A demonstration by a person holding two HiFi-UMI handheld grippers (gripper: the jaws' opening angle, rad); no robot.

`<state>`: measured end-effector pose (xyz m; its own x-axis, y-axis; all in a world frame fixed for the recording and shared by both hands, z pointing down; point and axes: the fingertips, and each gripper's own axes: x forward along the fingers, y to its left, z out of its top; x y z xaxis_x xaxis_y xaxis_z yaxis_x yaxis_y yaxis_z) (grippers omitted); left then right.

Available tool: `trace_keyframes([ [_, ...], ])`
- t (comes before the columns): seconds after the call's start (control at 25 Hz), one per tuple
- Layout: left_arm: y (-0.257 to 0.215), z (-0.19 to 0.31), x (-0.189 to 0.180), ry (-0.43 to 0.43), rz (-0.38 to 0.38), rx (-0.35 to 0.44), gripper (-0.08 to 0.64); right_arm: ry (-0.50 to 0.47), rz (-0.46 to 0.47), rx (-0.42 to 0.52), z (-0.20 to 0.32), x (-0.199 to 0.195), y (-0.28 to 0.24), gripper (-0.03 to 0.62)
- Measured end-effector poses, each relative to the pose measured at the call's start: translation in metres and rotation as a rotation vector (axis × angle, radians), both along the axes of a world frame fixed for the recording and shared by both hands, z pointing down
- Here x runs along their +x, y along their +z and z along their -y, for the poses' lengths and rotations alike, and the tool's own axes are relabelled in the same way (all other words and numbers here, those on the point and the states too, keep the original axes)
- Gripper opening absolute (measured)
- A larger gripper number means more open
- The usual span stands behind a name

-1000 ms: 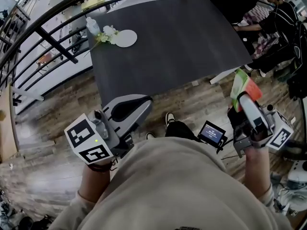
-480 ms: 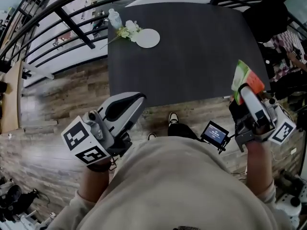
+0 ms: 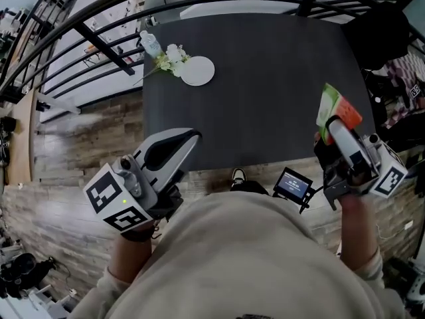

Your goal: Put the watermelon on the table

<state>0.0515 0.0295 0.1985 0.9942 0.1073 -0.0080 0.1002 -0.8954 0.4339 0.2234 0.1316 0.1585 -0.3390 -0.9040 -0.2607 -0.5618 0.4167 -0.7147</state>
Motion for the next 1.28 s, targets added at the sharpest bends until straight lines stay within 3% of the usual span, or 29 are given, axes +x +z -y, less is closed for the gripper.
trace_keyframes([
  [0.36,0.012,0.015,0.021,-0.083,0.066,0.001,0.003,-0.054,0.066,-0.01,0.023,0.036,0.028,0.183],
  [0.6,0.017,0.022,0.026,-0.07,0.074,-0.021,0.003,-0.038,0.061,-0.018,0.03,0.044,0.026,0.183],
  [1.0,-0.002,0.07,0.037,0.1,0.007,0.004,0.003,0.132,0.027,-0.008,0.037,0.023,-0.004,0.183],
  [1.28,0.014,0.08,0.039,0.252,0.038,-0.007,0.003,0.214,-0.026,-0.013,0.047,0.006,-0.007,0.183],
])
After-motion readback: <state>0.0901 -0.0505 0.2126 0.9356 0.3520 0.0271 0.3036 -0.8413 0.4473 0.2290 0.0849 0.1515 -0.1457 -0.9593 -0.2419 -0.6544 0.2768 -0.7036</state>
